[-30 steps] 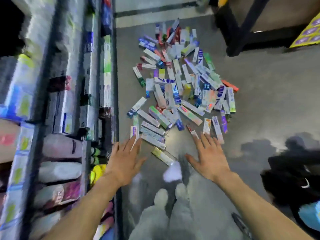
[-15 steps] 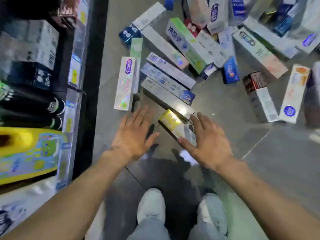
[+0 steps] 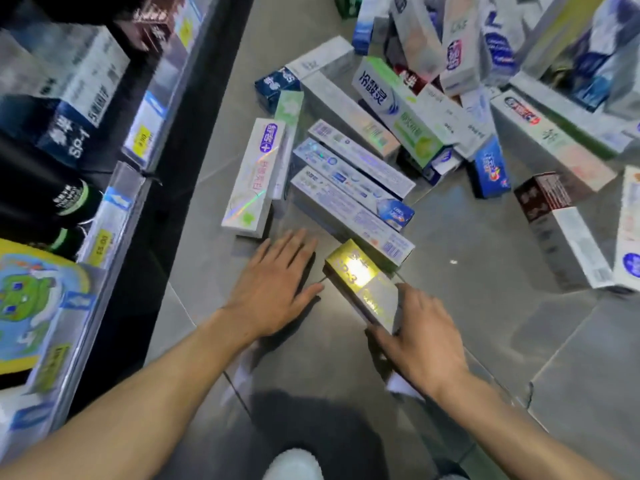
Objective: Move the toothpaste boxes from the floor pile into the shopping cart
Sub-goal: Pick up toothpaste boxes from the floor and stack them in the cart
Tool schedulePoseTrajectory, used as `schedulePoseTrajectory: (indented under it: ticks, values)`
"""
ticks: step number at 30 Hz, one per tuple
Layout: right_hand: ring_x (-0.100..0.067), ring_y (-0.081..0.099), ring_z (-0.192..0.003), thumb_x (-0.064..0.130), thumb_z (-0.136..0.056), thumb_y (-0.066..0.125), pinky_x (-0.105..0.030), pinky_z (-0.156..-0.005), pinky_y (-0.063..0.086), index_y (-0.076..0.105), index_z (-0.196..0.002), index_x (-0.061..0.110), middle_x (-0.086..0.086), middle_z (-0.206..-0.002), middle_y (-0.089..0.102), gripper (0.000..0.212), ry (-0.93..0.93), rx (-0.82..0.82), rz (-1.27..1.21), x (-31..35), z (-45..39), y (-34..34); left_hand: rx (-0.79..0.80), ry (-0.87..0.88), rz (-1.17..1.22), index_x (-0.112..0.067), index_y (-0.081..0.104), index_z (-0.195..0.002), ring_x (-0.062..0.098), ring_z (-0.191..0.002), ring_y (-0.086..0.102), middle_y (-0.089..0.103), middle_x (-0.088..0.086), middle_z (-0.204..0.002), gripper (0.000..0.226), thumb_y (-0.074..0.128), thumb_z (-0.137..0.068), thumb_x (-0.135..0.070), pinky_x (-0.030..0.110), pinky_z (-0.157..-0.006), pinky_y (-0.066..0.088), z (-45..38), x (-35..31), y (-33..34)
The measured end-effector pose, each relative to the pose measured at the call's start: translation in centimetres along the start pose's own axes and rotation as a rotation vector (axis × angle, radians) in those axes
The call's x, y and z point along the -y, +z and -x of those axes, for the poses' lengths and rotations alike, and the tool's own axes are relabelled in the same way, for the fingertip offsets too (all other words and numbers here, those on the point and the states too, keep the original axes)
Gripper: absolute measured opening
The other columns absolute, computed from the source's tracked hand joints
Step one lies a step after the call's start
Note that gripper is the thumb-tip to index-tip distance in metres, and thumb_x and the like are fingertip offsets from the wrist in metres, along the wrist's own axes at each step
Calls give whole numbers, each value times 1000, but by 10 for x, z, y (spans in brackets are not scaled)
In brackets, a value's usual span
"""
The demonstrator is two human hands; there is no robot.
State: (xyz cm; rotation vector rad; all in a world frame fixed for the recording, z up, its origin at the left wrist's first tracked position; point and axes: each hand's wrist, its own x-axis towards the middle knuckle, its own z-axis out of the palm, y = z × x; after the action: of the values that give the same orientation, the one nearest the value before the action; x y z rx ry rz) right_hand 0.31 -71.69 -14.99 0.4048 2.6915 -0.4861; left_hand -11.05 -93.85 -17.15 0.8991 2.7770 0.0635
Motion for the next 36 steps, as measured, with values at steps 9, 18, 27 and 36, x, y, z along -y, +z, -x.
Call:
schedulePoseTrajectory:
  ticks: [9, 18, 27, 36]
  values:
    - [-31, 65, -97, 53, -81, 68, -38, -74, 51, 35, -118, 25, -3, -112, 68, 57, 39, 9, -281, 11, -1, -30, -394, -112, 192, -9, 43, -147, 32, -131, 47, 50, 14, -146, 64, 49, -95, -46, 47, -107, 42, -9, 11, -54]
    - [-21, 57, -95, 44, -79, 79, -31, -74, 40, 38, -120, 30, 5, -107, 60, 59, 27, -100, -678, 31, -30, -63, -187, -772, 873, -13, 60, -129, 24, -111, 65, 68, 4, -122, 85, 74, -65, -68, 41, -99, 51, -64, 60, -68]
    - [-15, 63, -103, 44, -62, 89, -41, -88, 56, 56, -120, 28, 7, -116, 66, 69, 85, -55, -879, 40, -58, -60, -224, -823, 1193, -15, 51, -110, 4, -65, 67, 68, 3, -103, 42, 81, -83, -21, 19, -49, 51, -45, 23, -66]
    - [-11, 67, -103, 44, -51, 95, -43, -92, 56, 45, -126, 23, 8, -117, 66, 93, 132, -49, -1079, 70, -8, -166, -195, -734, 1298, -20, 46, -118, 3, -82, 69, 66, -3, -109, 53, 83, -80, -22, 15, -62, 52, 15, -47, -176]
